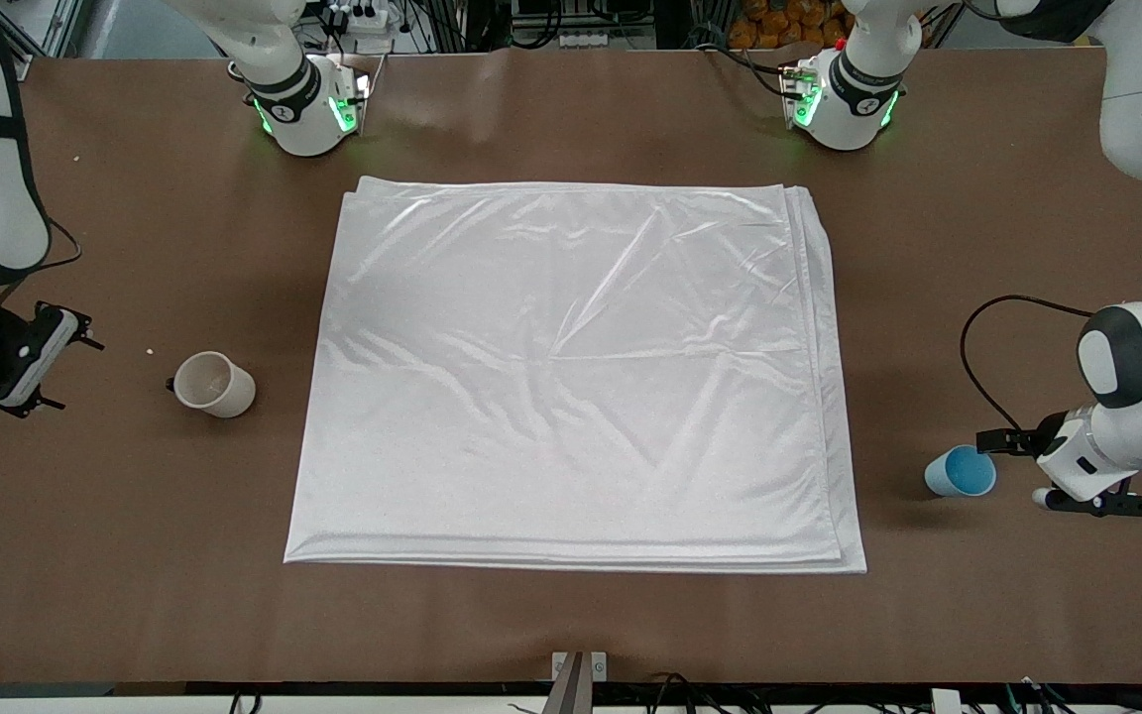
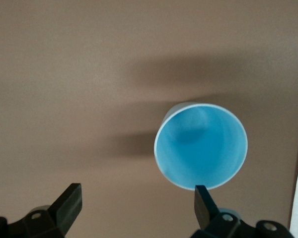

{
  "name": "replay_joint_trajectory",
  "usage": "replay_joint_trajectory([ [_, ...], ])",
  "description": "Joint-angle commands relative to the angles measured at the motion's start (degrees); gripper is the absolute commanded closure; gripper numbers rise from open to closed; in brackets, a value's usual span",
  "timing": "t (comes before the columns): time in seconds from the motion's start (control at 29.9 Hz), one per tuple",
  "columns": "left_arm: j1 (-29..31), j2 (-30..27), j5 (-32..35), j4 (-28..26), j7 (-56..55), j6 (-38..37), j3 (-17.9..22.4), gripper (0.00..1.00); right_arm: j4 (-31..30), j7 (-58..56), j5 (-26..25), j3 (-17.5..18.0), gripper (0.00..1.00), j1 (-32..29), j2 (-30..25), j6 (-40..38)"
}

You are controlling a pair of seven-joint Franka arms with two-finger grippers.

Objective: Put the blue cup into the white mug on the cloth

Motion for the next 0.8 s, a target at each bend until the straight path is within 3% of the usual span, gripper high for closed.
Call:
replay_joint_trajectory([
  [0.0,-0.46,1.86,1.20,1.62,-0.09,2.46,0.01,0.00,0.54,-7.02,0.38,0.41,0.00,-0.02,2.36,1.31],
  [0.53,-1.08,4.32,0.94,1.53,-4.22,7.92,-0.17,0.00,-2.27,-17.92,-4.02,0.41,0.00,0.86,5.53,7.02],
  [0.6,-1.87,4.49,1.02,1.53,-5.89,8.01,-0.08,0.19,-4.11,-17.92,-4.37,0.41,0.00,0.77,5.53,9.30],
  [0.77,-2.66,4.67,1.11,1.53,-11.77,8.01,-0.08,0.87,-7.37,-18.01,-4.55,0.41,0.00,0.68,5.61,13.61],
])
